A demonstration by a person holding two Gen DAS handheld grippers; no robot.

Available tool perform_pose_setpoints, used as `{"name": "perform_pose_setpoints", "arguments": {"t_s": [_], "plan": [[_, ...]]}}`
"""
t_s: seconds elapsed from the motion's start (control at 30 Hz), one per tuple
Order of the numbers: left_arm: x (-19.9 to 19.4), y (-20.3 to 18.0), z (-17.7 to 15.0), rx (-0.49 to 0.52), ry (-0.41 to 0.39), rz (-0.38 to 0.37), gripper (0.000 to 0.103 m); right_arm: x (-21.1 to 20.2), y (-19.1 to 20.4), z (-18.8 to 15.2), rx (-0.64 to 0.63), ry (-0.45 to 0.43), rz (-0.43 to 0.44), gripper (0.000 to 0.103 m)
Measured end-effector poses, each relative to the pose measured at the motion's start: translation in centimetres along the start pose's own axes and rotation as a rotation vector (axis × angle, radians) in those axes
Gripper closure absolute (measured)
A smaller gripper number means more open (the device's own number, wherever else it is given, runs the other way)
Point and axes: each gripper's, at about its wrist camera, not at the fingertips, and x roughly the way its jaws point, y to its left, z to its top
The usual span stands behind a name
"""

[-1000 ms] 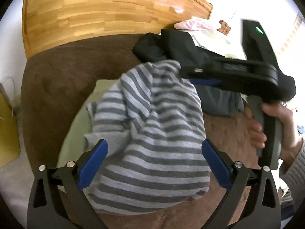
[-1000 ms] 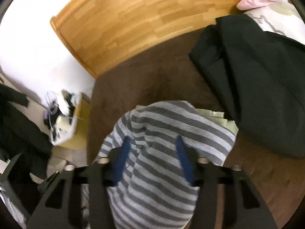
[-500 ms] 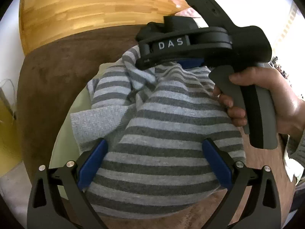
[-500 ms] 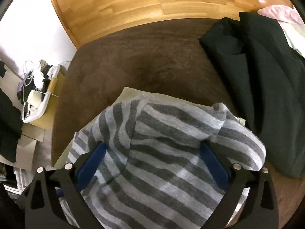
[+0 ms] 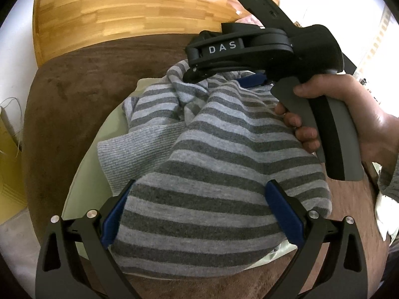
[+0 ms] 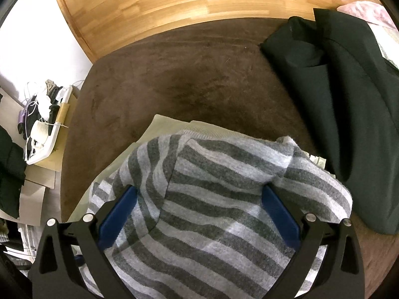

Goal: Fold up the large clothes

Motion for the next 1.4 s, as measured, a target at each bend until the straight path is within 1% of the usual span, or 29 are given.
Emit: {"name": "perform_pose_setpoints", "arguments": {"t_s": [0.2, 0.27, 0.33, 0.37, 0.43, 0.57, 0.67, 0.73, 0.8, 0.87, 0.97, 1.07, 1.13, 1.17, 1.23, 1.3, 1.4], "plan": [[-0.2, 0.0, 0.4, -0.007, 0.01, -0.008, 0.006, -1.5, -0.3, -0.6, -0.003, -0.046, 0.022, 0.005], [-0.5, 0.2, 0.7, -0.026, 0.024, -0.029, 0.006, -2.9, -0.4, -0.7, 0.029, -0.055, 0.034, 0.005], [-0.9, 0.2, 1.1, -0.042, 0.051, -0.041, 0.007, -4.2, -0.5, -0.8, 0.068, -0.045, 0.044, 0.005], [-1.3, 0.2, 1.4, -0.05, 0.071, -0.036, 0.007, -4.9, -0.5, -0.7, 0.084, -0.038, 0.045, 0.005], [-2.3, 0.0, 2.0, -0.055, 0.083, -0.027, 0.007, -7.1, -0.4, -0.7, 0.111, -0.039, 0.024, 0.005], [-7.0, -0.8, 3.8, -0.029, 0.051, -0.008, 0.007, -12.7, 0.1, -1.1, 0.146, -0.091, 0.014, 0.005], [-10.1, -1.3, 5.1, 0.0, 0.04, 0.017, 0.007, -18.0, 0.8, -1.5, 0.156, -0.142, -0.019, 0.005], [-12.6, -1.8, 6.1, 0.013, 0.028, 0.039, 0.007, -20.9, 1.5, -1.9, 0.148, -0.165, -0.037, 0.005], [-14.7, -2.2, 6.6, 0.014, 0.015, 0.043, 0.007, -24.0, 2.5, -2.6, 0.131, -0.192, -0.064, 0.005], [-16.8, -2.8, 7.1, -0.002, 0.011, 0.028, 0.007, -26.1, 3.2, -3.3, 0.127, -0.203, -0.081, 0.005], [-19.4, -3.6, 7.9, -0.01, 0.008, 0.023, 0.007, -29.8, 4.2, -5.2, 0.152, -0.219, -0.088, 0.005], [-22.7, -5.3, 7.7, 0.017, 0.013, 0.039, 0.007, -34.1, 5.3, -8.8, 0.198, -0.25, -0.102, 0.005], [-24.5, -6.4, 7.3, 0.036, 0.02, 0.046, 0.007, -36.4, 6.1, -11.3, 0.201, -0.261, -0.12, 0.005], [-25.5, -7.0, 6.9, 0.046, 0.026, 0.055, 0.007, -37.2, 6.6, -12.4, 0.196, -0.266, -0.13, 0.005], [-27.3, -8.2, 5.9, 0.072, 0.037, 0.071, 0.007, -39.6, 7.8, -15.7, 0.175, -0.287, -0.173, 0.005], [-28.9, -9.5, 4.4, 0.111, 0.05, 0.117, 0.007, -41.4, 9.2, -18.8, 0.148, -0.299, -0.202, 0.005], [-31.0, -11.1, 1.8, 0.132, 0.064, 0.136, 0.007, -42.9, 11.0, -23.0, 0.126, -0.282, -0.202, 0.005]]}}
